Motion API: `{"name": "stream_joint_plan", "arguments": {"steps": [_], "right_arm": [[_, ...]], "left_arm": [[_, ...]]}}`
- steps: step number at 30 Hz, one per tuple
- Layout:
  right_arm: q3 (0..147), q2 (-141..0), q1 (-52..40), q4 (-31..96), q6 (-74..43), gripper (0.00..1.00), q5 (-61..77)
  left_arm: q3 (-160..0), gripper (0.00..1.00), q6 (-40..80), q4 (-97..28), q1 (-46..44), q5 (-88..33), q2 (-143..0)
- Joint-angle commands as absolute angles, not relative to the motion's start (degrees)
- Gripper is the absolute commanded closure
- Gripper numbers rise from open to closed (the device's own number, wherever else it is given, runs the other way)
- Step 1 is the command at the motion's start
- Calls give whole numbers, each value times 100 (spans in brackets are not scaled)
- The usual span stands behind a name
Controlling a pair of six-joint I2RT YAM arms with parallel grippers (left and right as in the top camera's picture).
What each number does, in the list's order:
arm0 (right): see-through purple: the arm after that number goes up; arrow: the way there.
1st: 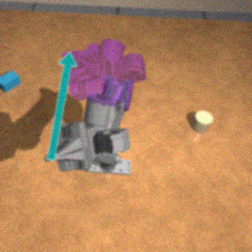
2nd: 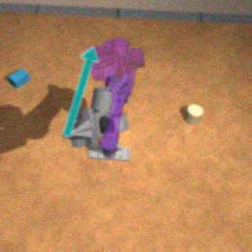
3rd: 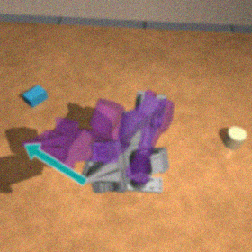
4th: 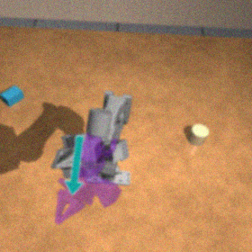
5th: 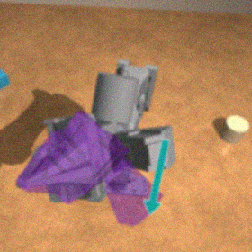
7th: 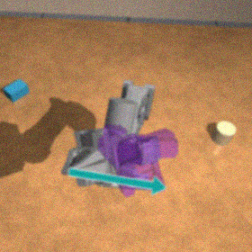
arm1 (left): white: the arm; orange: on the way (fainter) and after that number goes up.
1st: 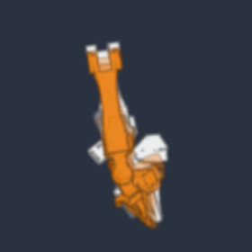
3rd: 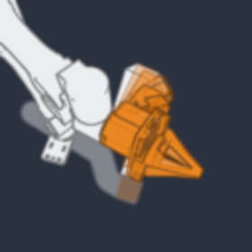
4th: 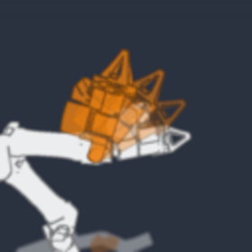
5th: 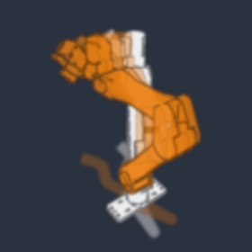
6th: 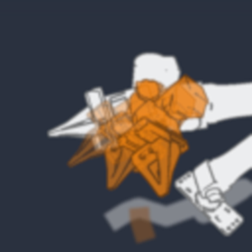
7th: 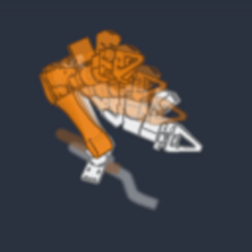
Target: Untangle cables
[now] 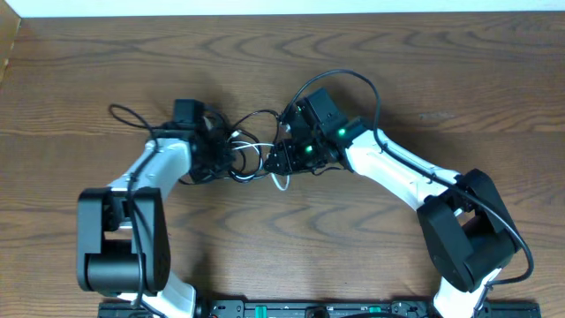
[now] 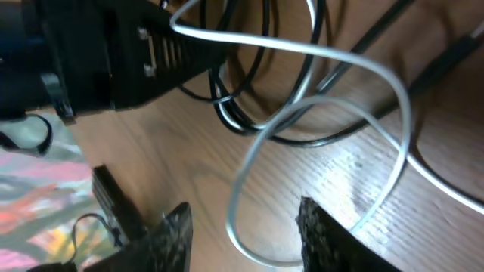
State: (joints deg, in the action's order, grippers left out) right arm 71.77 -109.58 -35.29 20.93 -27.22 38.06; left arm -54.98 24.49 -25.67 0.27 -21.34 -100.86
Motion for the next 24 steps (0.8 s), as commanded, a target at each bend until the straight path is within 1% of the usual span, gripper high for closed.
{"name": "stream_joint_plan", "arguments": {"steps": [1, 3, 7, 9, 11, 13, 16, 17, 21, 24], "right_arm": [[6938, -10984, -3406, 1463, -2477, 47, 4803], [6912, -10984, -3339, 1131, -2515, 44, 4831], [6914, -10984, -3118, 582, -2829, 30, 4862], [6914, -10984, -3011, 292, -2934, 29, 5190], [6914, -10984, -2932, 10, -2932, 31, 5767], [6914, -10984, -2893, -40, -2932, 39, 6099], [6914, -10984, -2893, 333, -2926, 58, 6066], [6914, -10984, -2908, 552, -2891, 59, 6025], [6910, -10984, -3076, 1197, -2545, 59, 5946], [6910, -10984, -3247, 1372, -2154, 55, 5951]], "left_arm": [[-5476, 93, 1756, -2600, 370, -3516, -10114], [-5476, 93, 1483, -2578, 482, -4084, -10114], [-5476, 92, 961, -2484, 545, -5009, -10114], [-5476, 93, 878, -2467, 545, -5122, -10114], [-5476, 93, 864, -2464, 545, -5122, -10114], [-5476, 93, 860, -2447, 545, -5127, -10114], [-5476, 93, 860, -2440, 545, -5142, -10114], [-5476, 93, 860, -2427, 545, -5140, -10114], [-5476, 92, 862, -2421, 545, -5019, -10114], [-5476, 93, 860, -2408, 545, -4989, -10114]]}}
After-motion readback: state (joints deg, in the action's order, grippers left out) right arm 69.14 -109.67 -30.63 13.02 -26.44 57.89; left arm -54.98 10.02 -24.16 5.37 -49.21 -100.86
